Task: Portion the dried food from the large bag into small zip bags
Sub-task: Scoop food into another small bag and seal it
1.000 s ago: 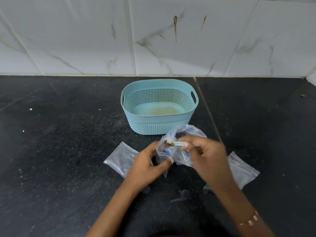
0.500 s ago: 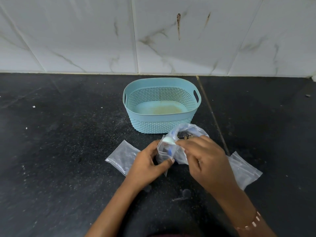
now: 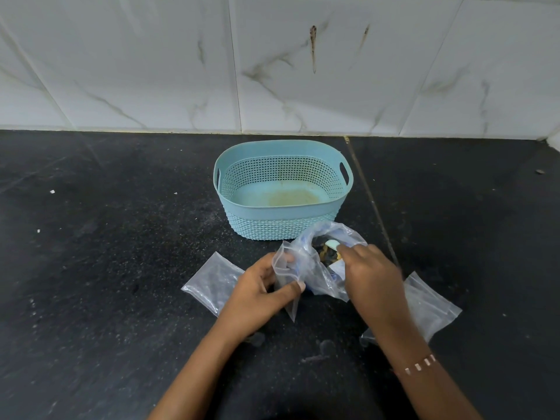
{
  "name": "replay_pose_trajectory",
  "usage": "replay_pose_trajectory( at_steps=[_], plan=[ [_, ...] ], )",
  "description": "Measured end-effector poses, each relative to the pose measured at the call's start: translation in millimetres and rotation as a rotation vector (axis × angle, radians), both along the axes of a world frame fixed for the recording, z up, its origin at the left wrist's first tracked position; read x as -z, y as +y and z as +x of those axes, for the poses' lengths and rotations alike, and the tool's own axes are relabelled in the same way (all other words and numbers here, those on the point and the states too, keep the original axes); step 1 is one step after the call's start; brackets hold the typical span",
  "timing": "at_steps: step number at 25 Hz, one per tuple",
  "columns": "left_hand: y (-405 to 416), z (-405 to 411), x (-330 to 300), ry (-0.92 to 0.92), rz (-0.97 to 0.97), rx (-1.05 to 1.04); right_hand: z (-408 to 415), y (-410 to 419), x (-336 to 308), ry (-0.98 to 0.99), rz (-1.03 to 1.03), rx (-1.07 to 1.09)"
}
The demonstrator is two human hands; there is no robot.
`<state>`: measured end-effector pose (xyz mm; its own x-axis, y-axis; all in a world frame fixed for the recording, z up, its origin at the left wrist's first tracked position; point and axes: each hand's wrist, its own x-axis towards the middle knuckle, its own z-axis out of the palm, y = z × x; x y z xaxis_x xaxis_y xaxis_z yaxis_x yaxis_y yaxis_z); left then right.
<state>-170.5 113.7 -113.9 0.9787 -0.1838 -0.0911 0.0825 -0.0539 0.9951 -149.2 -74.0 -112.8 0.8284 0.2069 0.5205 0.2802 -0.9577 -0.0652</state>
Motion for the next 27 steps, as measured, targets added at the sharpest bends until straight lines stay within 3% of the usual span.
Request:
replay_pose_trajectory(
  at_steps=[3,8,14,21,27],
  plan=[
    [-1,-1,-4,0.071,-0.065,-0.035,3,10,4,0.040,-0.014,-0.011],
    [-7,-5,-9,0.176,-0.155,-0.009,6,13,3,0.076,0.128,-0.024],
    [-10,-7,-16,0.218,-0.240,-0.010,11,12,3,0.132,-0.045,-0.069],
    [-10,-6,-15,0.264,-0.286,-0.039,12,10,-6,0.232,0.062,-0.030],
    [-15,-5,-6,0.302,-0.410,-0.073,8,14,-13,0.519,0.538,0.082]
  ],
)
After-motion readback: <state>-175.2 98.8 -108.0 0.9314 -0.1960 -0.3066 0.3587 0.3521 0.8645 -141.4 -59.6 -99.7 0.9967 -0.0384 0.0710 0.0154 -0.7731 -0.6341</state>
